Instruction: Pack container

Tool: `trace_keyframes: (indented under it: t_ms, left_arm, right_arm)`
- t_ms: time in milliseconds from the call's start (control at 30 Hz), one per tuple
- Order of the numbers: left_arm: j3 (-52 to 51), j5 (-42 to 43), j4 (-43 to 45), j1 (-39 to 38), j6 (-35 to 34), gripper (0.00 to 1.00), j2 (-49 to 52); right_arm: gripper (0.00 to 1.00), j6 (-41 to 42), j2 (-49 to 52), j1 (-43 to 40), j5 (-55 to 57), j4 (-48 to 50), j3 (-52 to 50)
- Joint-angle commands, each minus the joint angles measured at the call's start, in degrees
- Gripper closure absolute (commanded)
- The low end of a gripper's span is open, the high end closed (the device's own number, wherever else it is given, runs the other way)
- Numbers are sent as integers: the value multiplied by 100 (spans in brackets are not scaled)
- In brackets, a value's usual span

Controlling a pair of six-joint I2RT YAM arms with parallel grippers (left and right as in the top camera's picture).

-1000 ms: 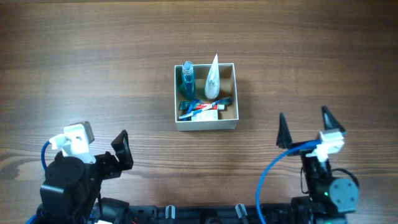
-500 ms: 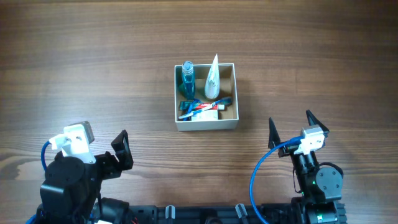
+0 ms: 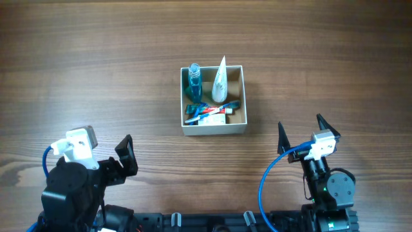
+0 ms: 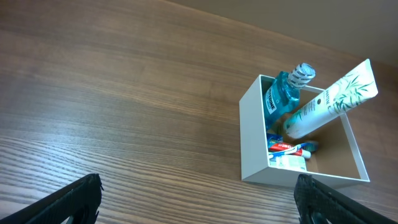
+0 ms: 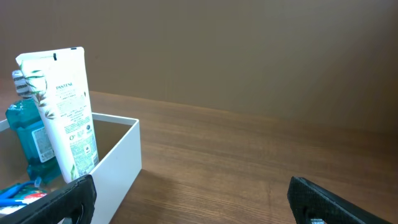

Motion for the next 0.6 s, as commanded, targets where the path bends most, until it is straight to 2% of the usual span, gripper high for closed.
trace_keyframes:
  t_ms: [0,100,200,300,433,567]
  left_arm:
    - [-37,-116,13,-26,-70,0,-4]
    - [-37,-363,-256,232,282,0,-48]
    - [-81,83,-693,1012,278,0,-444]
    - [-516,-79,-197,1456,321,0,-1388]
    - [-1731,-378,1113,1515,319,0,-2057]
    - [-3521,-140,3534,1515,297,0,-2260]
  right_arm:
    - [0,66,-66,28,-72,9,-7]
    - [0,66,-66,28,-72,9,-7]
    - [0,66,-66,28,-72,9,-7]
    - [0,66,-66,28,-72,9,-7]
    - [0,66,-66,28,-72,9,-7]
    - [0,66,-66,28,-72,9,-7]
